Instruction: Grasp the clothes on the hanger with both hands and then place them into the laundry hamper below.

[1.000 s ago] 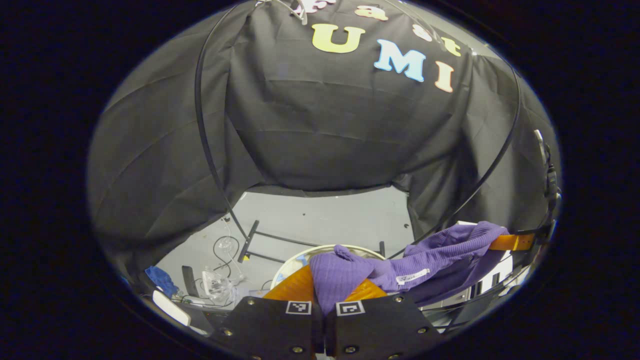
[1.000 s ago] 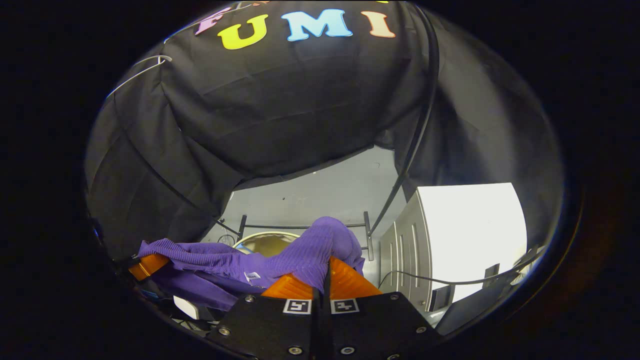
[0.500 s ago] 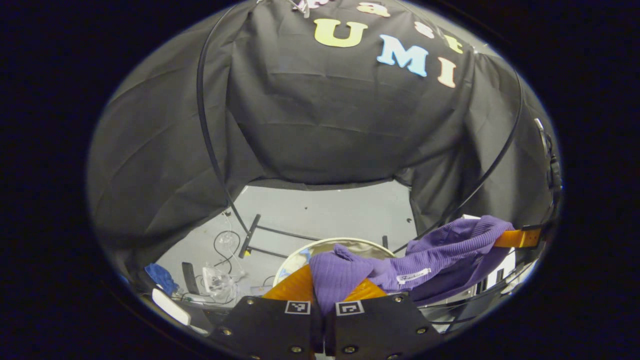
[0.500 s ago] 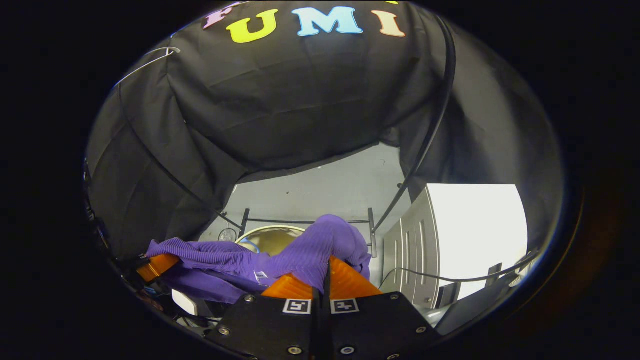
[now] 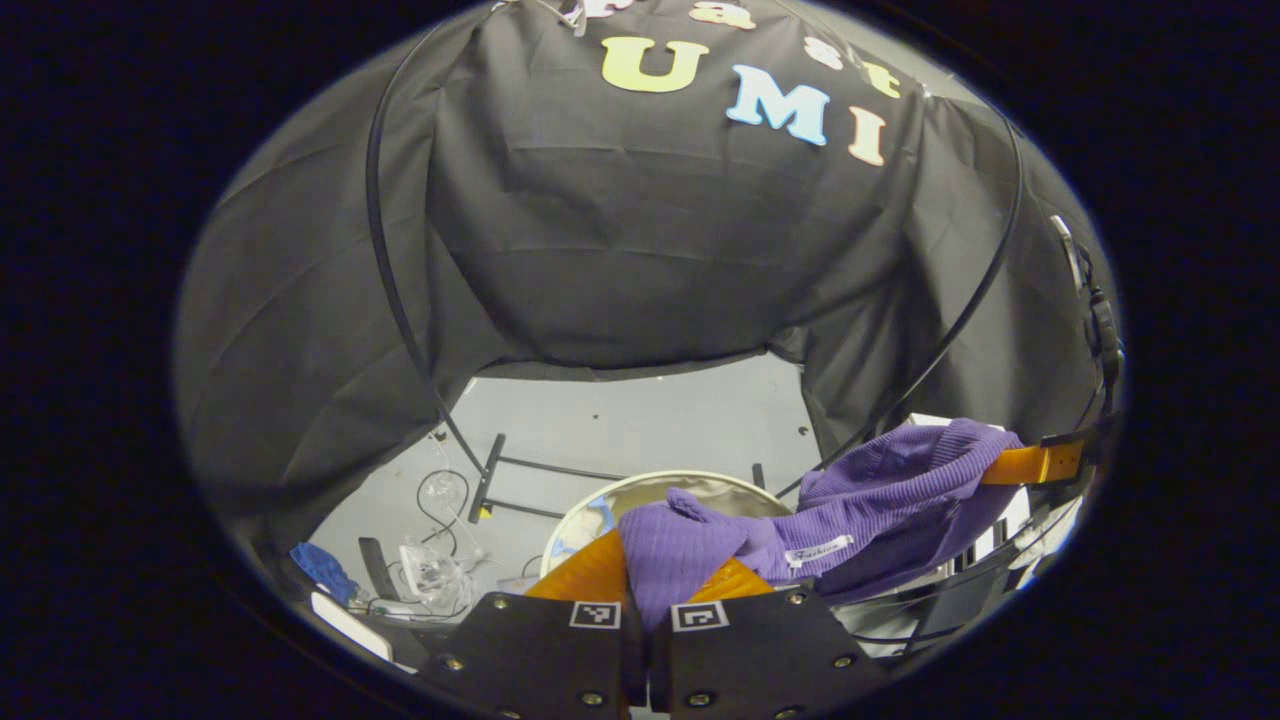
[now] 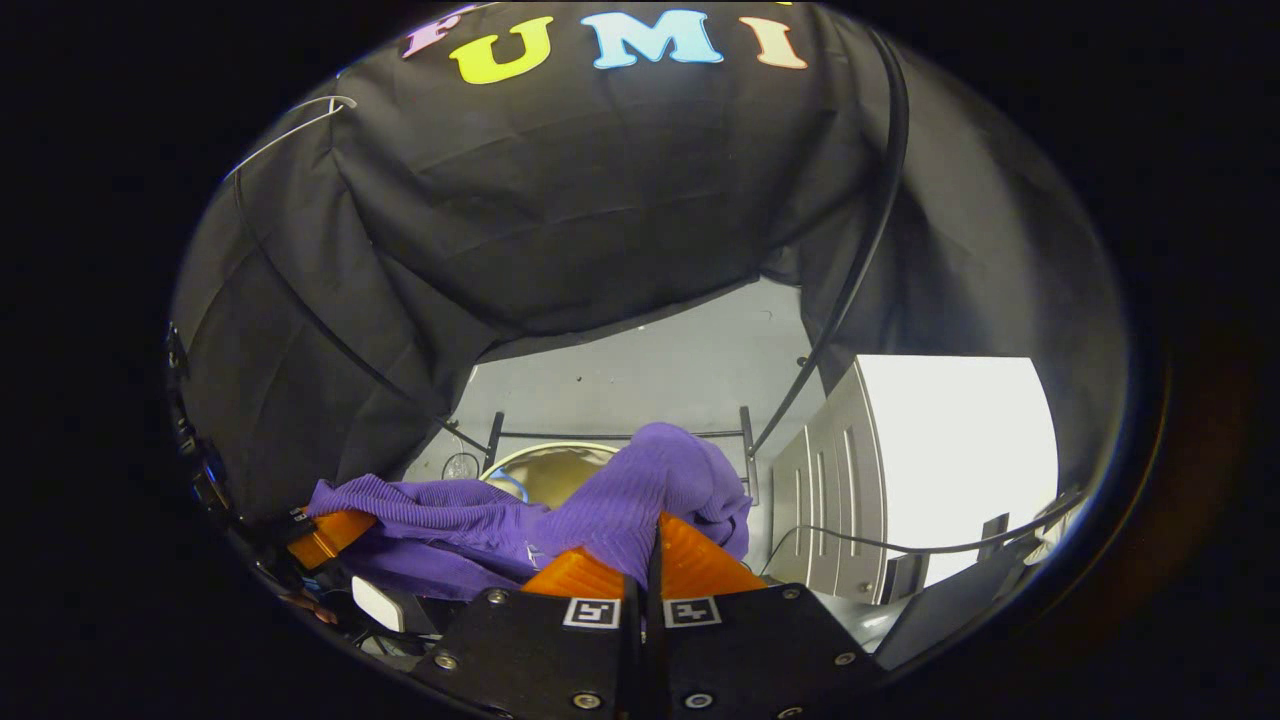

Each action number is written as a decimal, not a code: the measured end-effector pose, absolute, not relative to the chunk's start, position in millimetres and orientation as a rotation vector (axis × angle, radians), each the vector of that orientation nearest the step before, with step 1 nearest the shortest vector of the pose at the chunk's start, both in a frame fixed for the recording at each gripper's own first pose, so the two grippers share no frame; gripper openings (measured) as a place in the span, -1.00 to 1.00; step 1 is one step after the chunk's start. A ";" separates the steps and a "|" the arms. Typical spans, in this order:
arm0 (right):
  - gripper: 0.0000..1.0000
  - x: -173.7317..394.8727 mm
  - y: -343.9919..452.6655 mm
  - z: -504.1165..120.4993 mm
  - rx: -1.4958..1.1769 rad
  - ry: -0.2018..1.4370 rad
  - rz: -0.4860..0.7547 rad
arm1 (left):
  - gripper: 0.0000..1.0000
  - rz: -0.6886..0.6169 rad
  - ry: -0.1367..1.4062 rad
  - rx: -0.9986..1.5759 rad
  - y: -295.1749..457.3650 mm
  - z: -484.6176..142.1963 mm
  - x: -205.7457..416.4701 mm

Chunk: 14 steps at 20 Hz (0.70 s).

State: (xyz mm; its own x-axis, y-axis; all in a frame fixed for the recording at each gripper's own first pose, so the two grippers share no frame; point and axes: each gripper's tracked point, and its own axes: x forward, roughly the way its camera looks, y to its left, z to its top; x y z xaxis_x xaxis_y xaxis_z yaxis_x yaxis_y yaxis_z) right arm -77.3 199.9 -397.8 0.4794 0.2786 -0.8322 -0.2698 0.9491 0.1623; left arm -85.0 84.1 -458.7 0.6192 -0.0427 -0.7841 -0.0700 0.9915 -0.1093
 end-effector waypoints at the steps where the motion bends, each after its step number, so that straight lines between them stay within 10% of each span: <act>1: -0.96 -79.9 201.5 -399.9 0.008 1.020 0.340 | -0.93 0.014 0.906 -0.135 83.9 -460.0 -84.4; 11: -0.60 -106.2 200.3 -402.4 0.030 1.054 0.355 | -0.84 0.038 0.959 -0.125 88.5 -473.2 -94.5; 14: 0.15 -111.7 205.3 -395.6 0.063 1.063 0.385 | -0.64 0.066 0.940 -0.166 88.1 -463.1 -94.1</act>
State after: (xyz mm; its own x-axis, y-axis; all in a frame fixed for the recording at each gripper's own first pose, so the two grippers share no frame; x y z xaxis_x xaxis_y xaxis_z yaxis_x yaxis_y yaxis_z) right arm -111.7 205.3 -395.6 0.4262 0.3379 -0.8392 -0.2779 0.9317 0.2340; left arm -94.1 88.1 -463.1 0.5891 -0.0161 -0.8079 -0.1282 0.9853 -0.1131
